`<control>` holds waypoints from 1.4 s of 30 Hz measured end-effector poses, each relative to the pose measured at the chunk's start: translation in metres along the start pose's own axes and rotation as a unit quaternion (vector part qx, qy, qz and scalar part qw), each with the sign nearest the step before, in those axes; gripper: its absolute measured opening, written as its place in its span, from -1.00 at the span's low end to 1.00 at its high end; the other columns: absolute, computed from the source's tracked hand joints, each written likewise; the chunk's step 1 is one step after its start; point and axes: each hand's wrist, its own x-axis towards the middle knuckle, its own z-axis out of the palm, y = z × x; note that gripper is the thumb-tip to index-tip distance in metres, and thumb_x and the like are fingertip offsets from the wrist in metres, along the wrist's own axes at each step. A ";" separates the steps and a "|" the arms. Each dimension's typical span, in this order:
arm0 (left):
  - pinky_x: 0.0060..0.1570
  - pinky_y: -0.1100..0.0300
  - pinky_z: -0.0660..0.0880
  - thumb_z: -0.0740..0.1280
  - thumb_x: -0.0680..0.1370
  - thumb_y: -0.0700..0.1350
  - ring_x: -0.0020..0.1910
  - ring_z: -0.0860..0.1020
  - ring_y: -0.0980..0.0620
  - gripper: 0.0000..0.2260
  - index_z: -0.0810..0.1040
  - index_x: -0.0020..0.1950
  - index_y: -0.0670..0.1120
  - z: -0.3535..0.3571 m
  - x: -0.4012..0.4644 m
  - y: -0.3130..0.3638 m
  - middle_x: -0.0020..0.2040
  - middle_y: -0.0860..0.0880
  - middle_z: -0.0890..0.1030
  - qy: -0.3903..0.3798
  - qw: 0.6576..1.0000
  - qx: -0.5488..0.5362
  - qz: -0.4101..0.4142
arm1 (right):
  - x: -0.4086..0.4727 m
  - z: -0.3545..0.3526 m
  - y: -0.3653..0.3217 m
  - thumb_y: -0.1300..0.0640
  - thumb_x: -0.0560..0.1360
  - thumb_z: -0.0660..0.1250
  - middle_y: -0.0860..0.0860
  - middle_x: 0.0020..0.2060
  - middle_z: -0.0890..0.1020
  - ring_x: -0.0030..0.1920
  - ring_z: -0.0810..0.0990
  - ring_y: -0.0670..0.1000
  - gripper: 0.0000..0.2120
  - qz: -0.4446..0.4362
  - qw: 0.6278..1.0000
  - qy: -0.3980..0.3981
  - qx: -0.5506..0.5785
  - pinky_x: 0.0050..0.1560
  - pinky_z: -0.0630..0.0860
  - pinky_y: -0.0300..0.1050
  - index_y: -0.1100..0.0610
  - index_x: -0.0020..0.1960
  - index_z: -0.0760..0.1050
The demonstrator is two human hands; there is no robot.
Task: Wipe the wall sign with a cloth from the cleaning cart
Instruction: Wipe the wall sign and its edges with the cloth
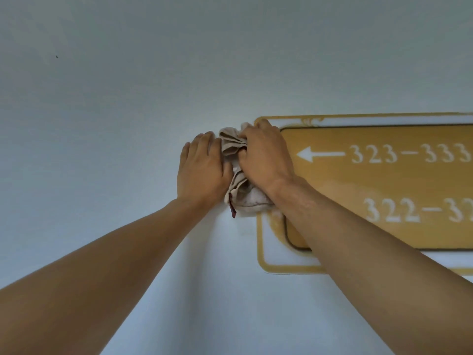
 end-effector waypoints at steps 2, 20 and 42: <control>0.39 -0.16 0.33 0.03 0.47 -0.04 0.35 0.44 -0.23 -0.48 0.50 0.30 -0.25 0.003 0.018 0.003 0.34 -0.22 0.51 0.009 1.000 -0.004 -0.001 | 0.025 0.000 0.004 0.27 0.46 0.24 0.11 0.09 0.51 0.12 0.49 0.18 -0.73 -0.002 1.000 -0.009 -0.003 0.09 0.42 -0.07 0.12 0.13 0.53; 0.24 -0.07 0.40 0.27 0.47 -0.12 0.23 0.50 -0.22 -0.73 0.59 0.09 -0.21 0.017 0.047 0.009 0.21 -0.18 0.59 0.057 0.998 -0.004 0.009 | 0.073 -0.014 0.008 0.23 0.57 0.23 0.08 0.21 0.46 0.24 0.38 0.18 -0.75 0.000 0.996 -0.044 -0.082 -0.07 0.31 -0.08 0.12 0.24 0.47; 0.50 -0.08 0.19 0.04 0.49 0.00 0.47 0.32 -0.16 -0.46 0.46 0.38 -0.19 0.036 0.011 0.173 0.45 -0.19 0.43 -0.004 0.999 -0.030 -0.044 | 0.054 -0.095 0.162 -0.12 0.62 0.18 0.11 0.19 0.50 0.25 0.37 0.22 -0.61 0.029 0.993 -0.070 -0.087 -0.02 0.32 -0.05 0.11 0.29 0.48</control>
